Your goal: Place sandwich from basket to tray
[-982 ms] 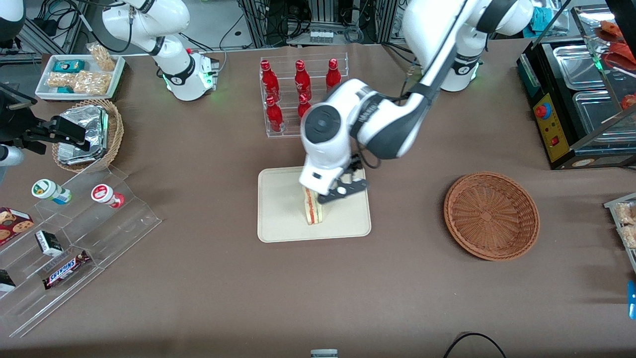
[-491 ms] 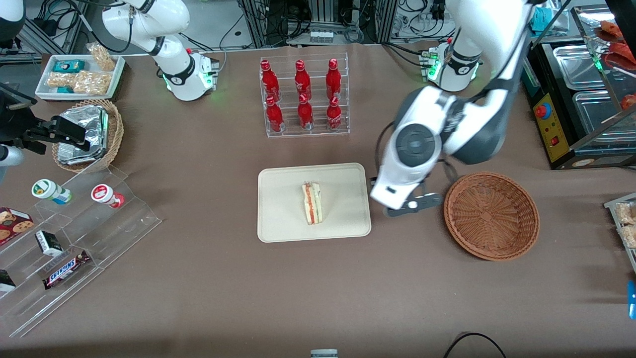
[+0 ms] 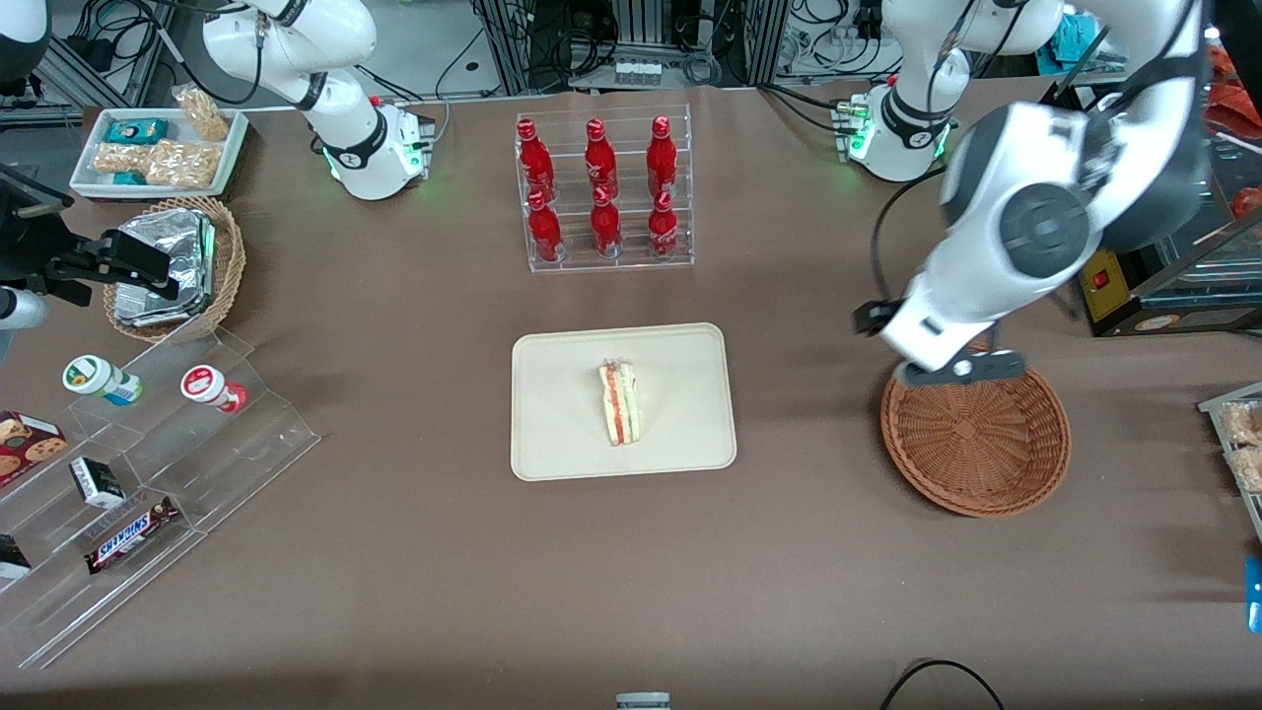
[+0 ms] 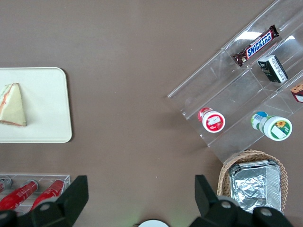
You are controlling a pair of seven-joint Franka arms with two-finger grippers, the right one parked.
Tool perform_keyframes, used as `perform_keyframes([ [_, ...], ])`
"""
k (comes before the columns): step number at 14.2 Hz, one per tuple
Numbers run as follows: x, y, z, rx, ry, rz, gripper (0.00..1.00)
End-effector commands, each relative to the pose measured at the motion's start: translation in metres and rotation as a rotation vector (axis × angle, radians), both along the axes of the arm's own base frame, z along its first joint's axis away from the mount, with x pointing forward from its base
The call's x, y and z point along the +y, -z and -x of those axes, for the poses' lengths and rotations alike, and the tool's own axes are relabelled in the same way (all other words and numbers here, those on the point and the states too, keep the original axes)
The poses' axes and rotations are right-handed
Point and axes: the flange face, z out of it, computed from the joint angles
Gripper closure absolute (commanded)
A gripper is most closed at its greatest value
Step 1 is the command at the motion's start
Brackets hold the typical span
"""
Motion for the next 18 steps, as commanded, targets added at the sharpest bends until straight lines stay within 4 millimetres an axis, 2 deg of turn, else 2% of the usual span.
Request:
perform_keyframes([
  [1, 0.04, -0.036, 0.019, -0.003, 0.072, 0.024, 0.0],
  [3, 0.073, -0.059, 0.025, -0.02, 0.095, 0.042, 0.0],
  [5, 0.091, -0.081, 0.031, -0.018, 0.141, 0.056, 0.0],
  [7, 0.112, -0.095, 0.028, -0.039, 0.114, 0.059, 0.0],
  [10, 0.126, -0.117, 0.016, -0.129, 0.094, 0.055, 0.0],
  [12, 0.147, -0.134, 0.009, -0.187, 0.055, 0.06, 0.0],
  [15, 0.16, -0.143, -0.008, -0.213, 0.031, 0.069, 0.0],
  [18, 0.162, -0.147, -0.011, -0.222, 0.027, 0.07, 0.0],
])
